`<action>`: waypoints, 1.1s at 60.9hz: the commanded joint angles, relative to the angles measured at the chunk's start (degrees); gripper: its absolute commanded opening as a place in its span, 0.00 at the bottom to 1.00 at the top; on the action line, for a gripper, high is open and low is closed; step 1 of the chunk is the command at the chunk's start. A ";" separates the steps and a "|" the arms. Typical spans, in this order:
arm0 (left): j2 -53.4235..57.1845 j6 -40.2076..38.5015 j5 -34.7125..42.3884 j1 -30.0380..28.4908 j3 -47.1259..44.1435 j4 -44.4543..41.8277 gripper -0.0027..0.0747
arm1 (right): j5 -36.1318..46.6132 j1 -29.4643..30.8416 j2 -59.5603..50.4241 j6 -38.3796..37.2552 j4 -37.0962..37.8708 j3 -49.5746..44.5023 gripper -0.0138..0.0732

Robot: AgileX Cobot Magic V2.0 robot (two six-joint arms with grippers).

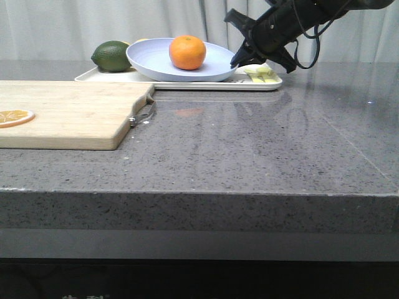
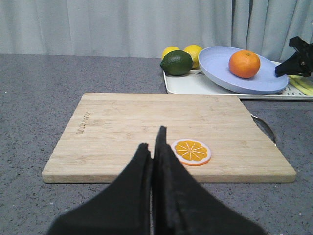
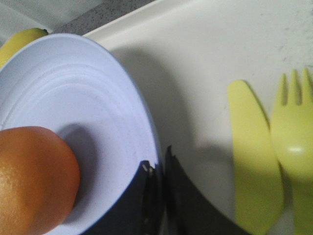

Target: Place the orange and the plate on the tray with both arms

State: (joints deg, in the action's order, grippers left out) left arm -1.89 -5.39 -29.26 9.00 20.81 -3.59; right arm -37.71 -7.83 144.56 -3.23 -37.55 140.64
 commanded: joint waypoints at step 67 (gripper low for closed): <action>-0.79 -0.54 4.79 -0.14 1.41 0.36 0.01 | -23.92 4.87 -20.46 0.25 13.39 2.51 0.08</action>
State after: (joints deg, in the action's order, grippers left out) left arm -1.89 -5.39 -29.26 9.00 20.81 -3.59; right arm -60.37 -3.62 129.59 -3.34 -24.19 141.34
